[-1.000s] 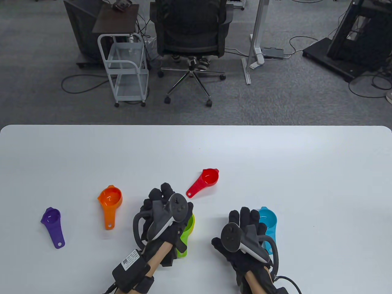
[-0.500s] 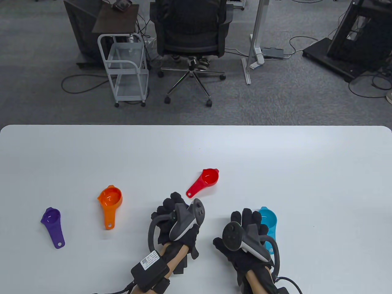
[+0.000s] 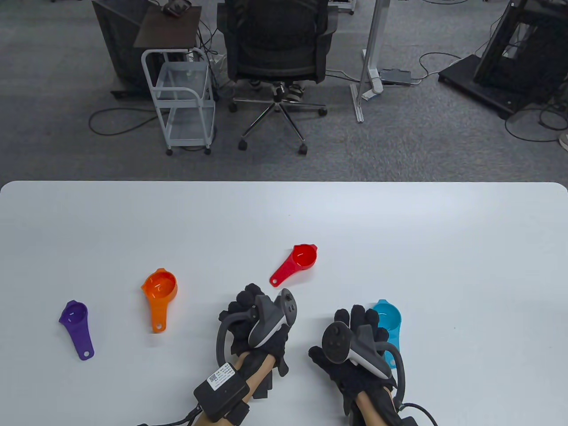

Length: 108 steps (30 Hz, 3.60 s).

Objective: Nest plastic measuring cups

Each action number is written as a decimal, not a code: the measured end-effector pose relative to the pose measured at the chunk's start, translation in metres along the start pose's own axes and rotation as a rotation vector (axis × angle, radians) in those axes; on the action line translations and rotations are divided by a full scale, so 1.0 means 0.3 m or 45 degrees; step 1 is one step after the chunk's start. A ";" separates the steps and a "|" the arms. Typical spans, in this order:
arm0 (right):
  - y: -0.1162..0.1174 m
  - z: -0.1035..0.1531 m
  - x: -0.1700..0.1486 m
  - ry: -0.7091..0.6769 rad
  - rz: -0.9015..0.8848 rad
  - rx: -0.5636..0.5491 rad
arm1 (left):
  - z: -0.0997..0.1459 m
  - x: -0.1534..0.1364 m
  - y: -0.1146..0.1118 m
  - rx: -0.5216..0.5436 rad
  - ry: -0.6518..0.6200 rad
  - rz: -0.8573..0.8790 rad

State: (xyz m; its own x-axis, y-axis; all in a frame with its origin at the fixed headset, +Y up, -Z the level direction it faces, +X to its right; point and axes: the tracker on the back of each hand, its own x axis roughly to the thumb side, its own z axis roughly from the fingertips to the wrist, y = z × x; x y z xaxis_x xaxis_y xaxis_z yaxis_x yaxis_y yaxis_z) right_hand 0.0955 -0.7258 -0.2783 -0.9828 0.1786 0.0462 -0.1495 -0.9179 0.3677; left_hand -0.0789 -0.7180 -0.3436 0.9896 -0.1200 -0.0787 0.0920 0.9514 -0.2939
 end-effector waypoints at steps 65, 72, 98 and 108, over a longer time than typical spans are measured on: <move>0.009 -0.014 -0.009 0.019 -0.015 0.020 | 0.062 -0.094 0.088 0.127 -0.472 0.223; 0.009 -0.015 -0.008 0.020 -0.014 0.021 | 0.035 -0.074 0.038 0.076 -0.432 0.255; 0.011 -0.014 -0.006 0.024 -0.016 0.049 | -0.005 -0.041 -0.040 0.009 -0.394 0.119; -0.011 -0.002 -0.016 0.018 -0.030 -0.022 | 0.072 -0.147 0.119 0.258 -0.526 0.187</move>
State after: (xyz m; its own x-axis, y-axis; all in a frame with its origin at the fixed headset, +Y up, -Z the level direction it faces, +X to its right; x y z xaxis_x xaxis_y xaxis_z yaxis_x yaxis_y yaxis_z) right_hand 0.1008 -0.7240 -0.2801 -0.9805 0.1949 0.0244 -0.1740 -0.9195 0.3525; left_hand -0.1170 -0.6725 -0.3302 0.9509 0.1032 0.2920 -0.0727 0.9909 -0.1135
